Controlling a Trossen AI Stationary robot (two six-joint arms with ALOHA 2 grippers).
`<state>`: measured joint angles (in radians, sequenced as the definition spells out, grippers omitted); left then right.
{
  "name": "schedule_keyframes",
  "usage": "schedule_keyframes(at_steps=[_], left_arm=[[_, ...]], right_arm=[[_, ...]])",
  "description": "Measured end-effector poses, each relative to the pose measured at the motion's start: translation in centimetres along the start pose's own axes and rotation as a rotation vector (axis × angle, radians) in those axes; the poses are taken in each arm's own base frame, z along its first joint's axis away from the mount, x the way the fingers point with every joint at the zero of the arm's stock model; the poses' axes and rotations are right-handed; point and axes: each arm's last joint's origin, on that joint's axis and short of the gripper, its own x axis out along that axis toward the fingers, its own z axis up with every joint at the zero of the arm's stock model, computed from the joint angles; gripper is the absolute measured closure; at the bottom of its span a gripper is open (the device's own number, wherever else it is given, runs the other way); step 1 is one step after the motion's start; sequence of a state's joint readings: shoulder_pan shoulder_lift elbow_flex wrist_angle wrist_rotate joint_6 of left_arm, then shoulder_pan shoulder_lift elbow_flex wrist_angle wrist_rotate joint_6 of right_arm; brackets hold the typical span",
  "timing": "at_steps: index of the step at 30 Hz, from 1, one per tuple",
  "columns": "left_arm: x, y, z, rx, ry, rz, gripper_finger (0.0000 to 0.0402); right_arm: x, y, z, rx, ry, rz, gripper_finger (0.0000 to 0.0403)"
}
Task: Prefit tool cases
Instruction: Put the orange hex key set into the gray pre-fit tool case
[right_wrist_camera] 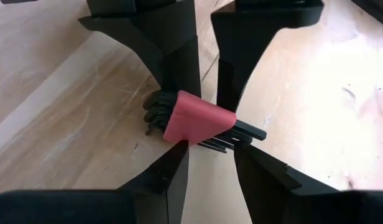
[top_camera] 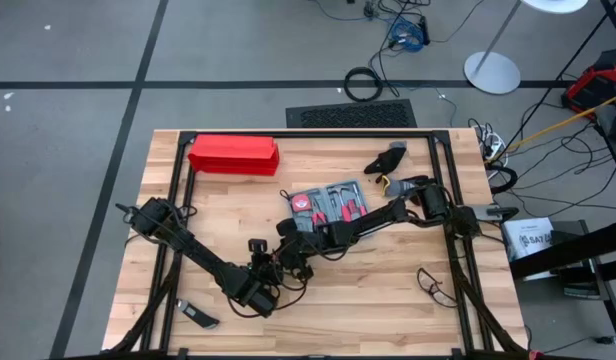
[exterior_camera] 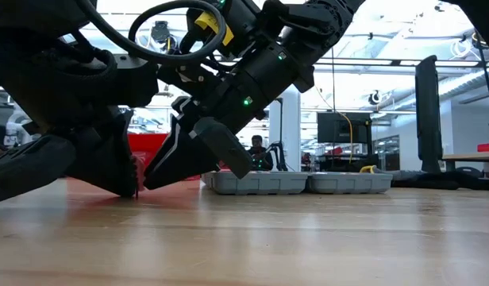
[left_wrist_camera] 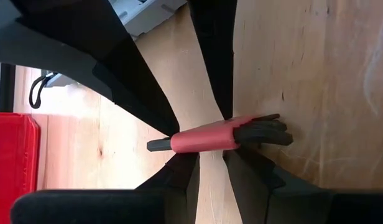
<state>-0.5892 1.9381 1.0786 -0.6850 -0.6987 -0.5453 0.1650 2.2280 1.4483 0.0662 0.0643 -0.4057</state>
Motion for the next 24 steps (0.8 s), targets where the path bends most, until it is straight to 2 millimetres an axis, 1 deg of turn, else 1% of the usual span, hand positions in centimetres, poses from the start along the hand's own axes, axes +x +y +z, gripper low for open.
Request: schedule_keyframes(at_steps=[8, 11, 14, 17, 21, 24], left_arm=[[-0.1, 0.0, 0.1, -0.009, -0.002, 0.003, 0.0314], [-0.2, 0.0, 0.4, -0.024, -0.018, 0.017, 0.0314], [-0.6, 0.1, 0.9, 0.007, -0.026, 0.015, 0.0314], [-1.1, 0.0, 1.1, 0.028, -0.030, 0.017, 0.0314], [-2.3, -0.2, 1.6, 0.035, -0.085, 0.047, 0.0314], [-2.9, -0.5, 1.4, 0.058, -0.104, 0.067, 0.0314]], right_arm=[[0.0, 0.1, 0.1, 0.004, -0.003, 0.006, 0.0275], [-0.1, 0.3, 0.2, 0.010, -0.008, 0.010, 0.0275], [-0.1, 0.3, 0.3, 0.014, -0.010, 0.014, 0.0275], [-0.1, 0.1, 0.1, 0.018, -0.005, 0.015, 0.0275], [-0.1, 0.0, 0.0, 0.021, -0.001, 0.017, 0.0275], [-0.1, 0.0, 0.1, 0.023, -0.004, 0.015, 0.0275]])
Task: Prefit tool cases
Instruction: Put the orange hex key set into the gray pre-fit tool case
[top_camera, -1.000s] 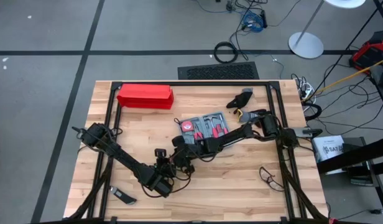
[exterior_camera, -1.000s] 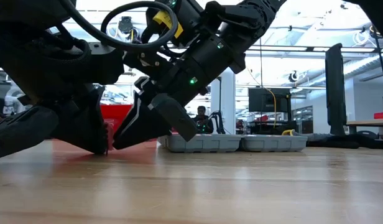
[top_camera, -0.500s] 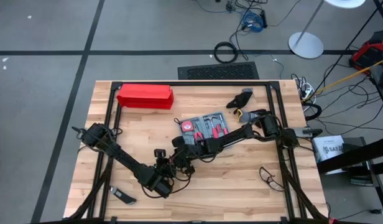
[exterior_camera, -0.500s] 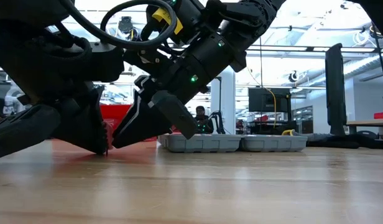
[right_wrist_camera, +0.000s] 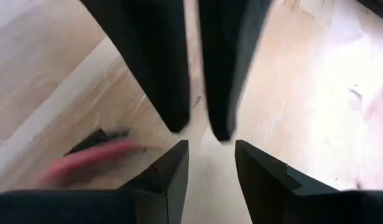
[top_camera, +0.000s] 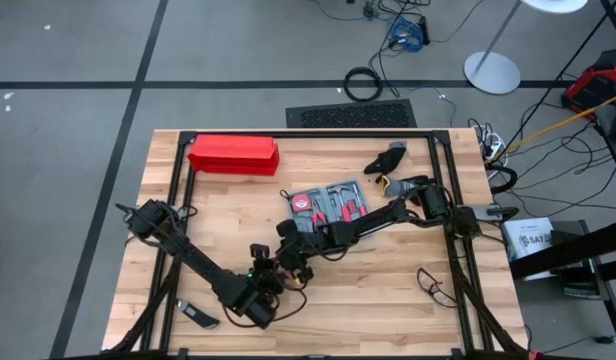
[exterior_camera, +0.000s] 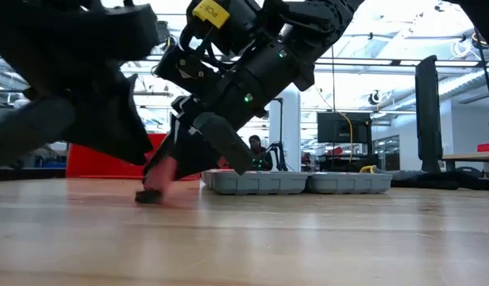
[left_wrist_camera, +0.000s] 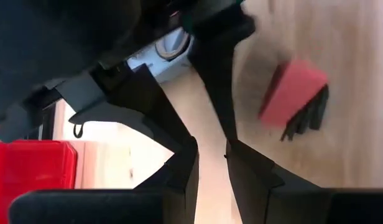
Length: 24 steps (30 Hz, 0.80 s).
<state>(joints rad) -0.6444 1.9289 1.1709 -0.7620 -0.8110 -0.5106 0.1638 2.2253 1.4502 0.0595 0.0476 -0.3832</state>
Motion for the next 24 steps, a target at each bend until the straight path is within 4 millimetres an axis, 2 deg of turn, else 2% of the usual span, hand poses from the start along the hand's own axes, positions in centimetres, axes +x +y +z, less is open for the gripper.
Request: schedule_keyframes(at_steps=[6, 11, 16, 19, 24], left_arm=[[-0.2, -0.1, 0.1, -0.003, -0.002, -0.004, 0.0314], [-0.3, -0.2, 0.0, 0.002, 0.004, -0.018, 0.0314], [-0.6, -0.2, 0.4, -0.008, -0.007, -0.026, 0.0314], [-0.5, -0.1, 0.5, -0.018, -0.008, -0.025, 0.0314], [-0.2, 0.2, 0.7, -0.035, -0.012, -0.002, 0.0314]], right_arm=[[0.0, 0.0, 0.0, 0.000, 0.001, -0.002, 0.0275], [-0.4, -0.5, -0.7, -0.018, 0.090, -0.008, 0.0275], [-3.5, -2.5, -0.4, 0.005, 0.188, 0.020, 0.0275], [-5.7, -3.0, -0.2, 0.056, 0.211, 0.139, 0.0275], [-8.9, -1.5, -0.9, 0.149, 0.207, 0.371, 0.0275]])
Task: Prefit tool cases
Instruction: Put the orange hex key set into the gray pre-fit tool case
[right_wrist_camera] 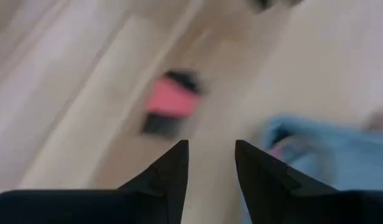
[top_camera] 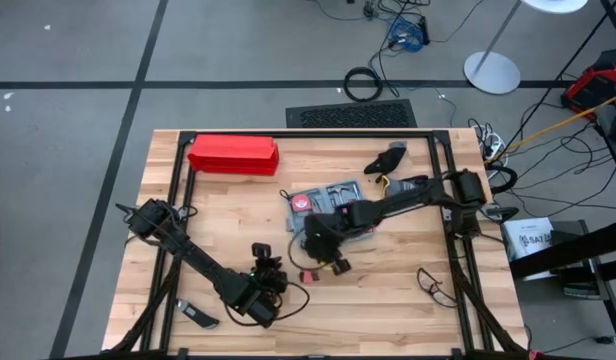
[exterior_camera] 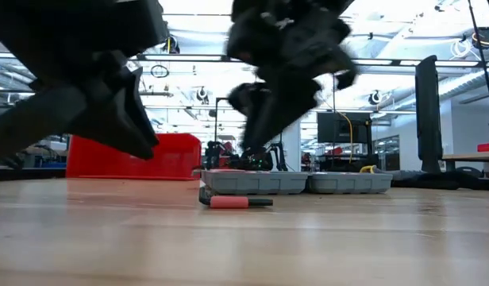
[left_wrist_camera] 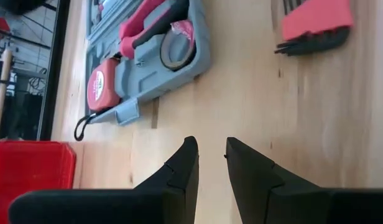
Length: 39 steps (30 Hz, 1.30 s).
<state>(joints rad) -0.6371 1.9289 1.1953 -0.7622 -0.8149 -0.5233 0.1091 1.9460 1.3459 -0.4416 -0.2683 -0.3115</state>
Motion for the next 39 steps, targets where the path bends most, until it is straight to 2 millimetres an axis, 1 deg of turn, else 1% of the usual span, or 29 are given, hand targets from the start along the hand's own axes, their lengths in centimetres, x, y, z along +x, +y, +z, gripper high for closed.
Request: schedule_keyframes(at_steps=[2, 5, 7, 10, 13, 16, 21, 24, 28, 30, 33, 39], left_arm=[[0.1, 0.0, 0.2, -0.008, -0.010, -0.005, 0.0314], [0.3, 0.0, 0.6, -0.046, -0.036, -0.017, 0.0314], [0.5, 0.0, 1.1, -0.085, -0.057, -0.029, 0.0314], [0.7, -0.1, 1.8, -0.131, -0.076, -0.095, 0.0314], [0.9, -0.5, 2.7, -0.200, -0.079, -0.263, 0.0314], [1.3, -0.4, 3.1, -0.267, -0.049, -0.370, 0.0314], [1.8, -0.1, 3.3, -0.358, 0.000, -0.433, 0.0314], [2.1, 0.1, 3.7, -0.434, 0.012, -0.481, 0.0314], [2.3, 0.3, 4.5, -0.518, -0.037, -0.500, 0.0314], [2.6, 0.5, 4.6, -0.557, -0.021, -0.505, 0.0314], [3.0, 0.9, 4.5, -0.602, 0.020, -0.518, 0.0314], [2.8, 0.7, 4.4, -0.700, 0.090, -0.572, 0.0314]], right_arm=[[0.3, 1.4, -1.0, 0.024, 0.012, 0.027, 0.0275], [1.8, 3.2, -1.9, 0.025, -0.007, 0.005, 0.0275], [2.4, 4.1, -1.7, -0.001, -0.072, -0.049, 0.0275], [2.7, 4.8, -0.9, -0.036, -0.154, -0.139, 0.0275], [2.5, 5.0, -0.2, -0.039, -0.172, -0.150, 0.0275], [2.5, 5.2, -0.6, 0.003, -0.132, -0.137, 0.0275], [2.9, 5.6, -1.8, 0.091, -0.019, -0.117, 0.0275], [4.1, 5.9, -2.4, 0.106, 0.028, -0.105, 0.0275], [5.5, 6.0, -2.8, 0.114, 0.042, -0.097, 0.0275], [6.0, 6.0, -3.0, 0.129, 0.048, -0.096, 0.0275], [6.1, 6.0, -3.0, 0.132, 0.044, -0.094, 0.0275], [6.1, 5.9, -2.8, 0.118, 0.015, -0.098, 0.0275]])
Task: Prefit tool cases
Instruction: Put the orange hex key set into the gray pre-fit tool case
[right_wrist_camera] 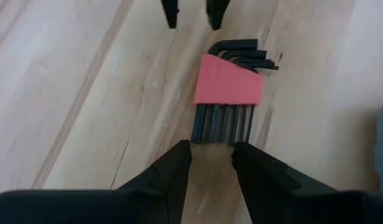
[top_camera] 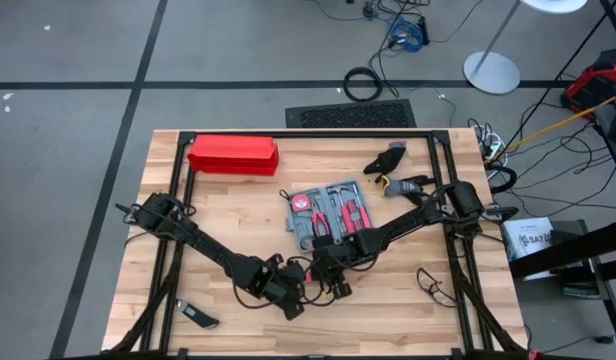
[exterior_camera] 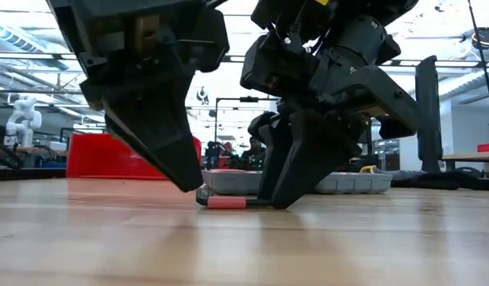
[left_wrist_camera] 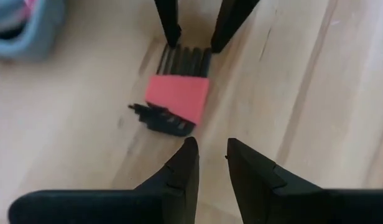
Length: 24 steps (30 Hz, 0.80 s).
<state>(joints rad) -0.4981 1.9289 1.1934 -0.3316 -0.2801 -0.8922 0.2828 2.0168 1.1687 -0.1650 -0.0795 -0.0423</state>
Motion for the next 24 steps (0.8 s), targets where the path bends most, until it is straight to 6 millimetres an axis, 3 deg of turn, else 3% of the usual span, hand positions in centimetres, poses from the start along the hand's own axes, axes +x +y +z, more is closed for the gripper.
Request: schedule_keyframes(at_steps=[8, 11, 17, 24], left_arm=[[0.0, 0.5, -0.3, -0.109, 0.057, 0.031, 0.0313], [0.0, 0.1, -0.3, -0.083, 0.104, -0.036, 0.0305], [0.0, 0.0, -0.5, -0.079, 0.152, -0.071, 0.0247], [0.3, 1.2, -0.6, -0.108, 0.071, 0.069, 0.0189]], right_arm=[[0.1, 0.0, 0.2, -0.014, -0.027, -0.001, 0.0275], [0.1, 0.0, 0.3, -0.017, -0.029, -0.003, 0.0275], [0.1, 0.0, 0.3, -0.029, -0.034, -0.004, 0.0275], [0.1, 0.0, 0.3, -0.031, -0.034, -0.003, 0.0275]])
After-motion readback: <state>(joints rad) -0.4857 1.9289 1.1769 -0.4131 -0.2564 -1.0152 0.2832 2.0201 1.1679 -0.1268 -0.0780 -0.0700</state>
